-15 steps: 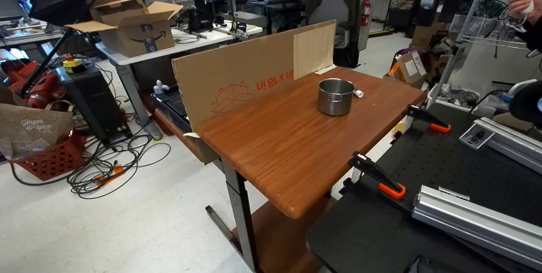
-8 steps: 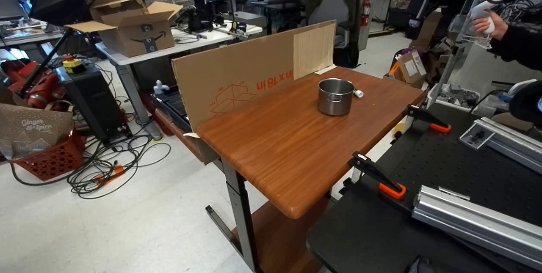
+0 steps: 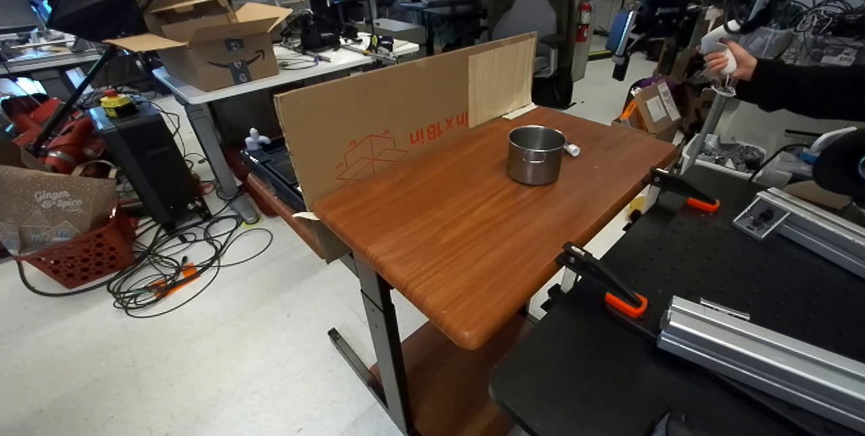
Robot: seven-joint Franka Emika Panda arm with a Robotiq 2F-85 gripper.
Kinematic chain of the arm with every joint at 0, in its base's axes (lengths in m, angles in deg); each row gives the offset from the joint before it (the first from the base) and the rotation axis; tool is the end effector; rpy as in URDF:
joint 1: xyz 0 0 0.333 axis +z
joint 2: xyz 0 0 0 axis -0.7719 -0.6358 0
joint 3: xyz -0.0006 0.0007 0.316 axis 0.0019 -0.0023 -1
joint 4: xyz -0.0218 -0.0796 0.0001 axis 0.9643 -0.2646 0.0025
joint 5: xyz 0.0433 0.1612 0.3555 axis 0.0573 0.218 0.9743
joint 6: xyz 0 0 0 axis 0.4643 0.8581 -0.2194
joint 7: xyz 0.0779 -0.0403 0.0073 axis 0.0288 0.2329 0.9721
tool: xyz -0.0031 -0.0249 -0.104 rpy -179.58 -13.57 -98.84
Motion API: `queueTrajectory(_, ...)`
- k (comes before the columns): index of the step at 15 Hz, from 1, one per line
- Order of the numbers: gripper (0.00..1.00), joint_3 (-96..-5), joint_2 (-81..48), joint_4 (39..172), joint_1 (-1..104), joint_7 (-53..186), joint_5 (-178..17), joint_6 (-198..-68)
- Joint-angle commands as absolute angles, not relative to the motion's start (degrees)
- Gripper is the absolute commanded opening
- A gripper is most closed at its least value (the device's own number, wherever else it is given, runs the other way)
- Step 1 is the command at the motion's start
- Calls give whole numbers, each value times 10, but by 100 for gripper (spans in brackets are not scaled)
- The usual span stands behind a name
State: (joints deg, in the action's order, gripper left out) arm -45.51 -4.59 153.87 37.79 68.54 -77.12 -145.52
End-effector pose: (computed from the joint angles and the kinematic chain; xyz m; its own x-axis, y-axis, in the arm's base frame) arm 0.4489 -0.1824 0.2692 0.9093 -0.4145 0.0365 -0.4151 -0.9097 0.0091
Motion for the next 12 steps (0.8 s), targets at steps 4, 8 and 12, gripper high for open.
queueTrajectory(4,100,-448,-203,1394,409,610,-774,-1450)
queueTrajectory(8,100,-450,-266,1335,431,579,-769,-1454)
queueTrajectory(12,100,-448,-308,1297,449,545,-766,-1450)
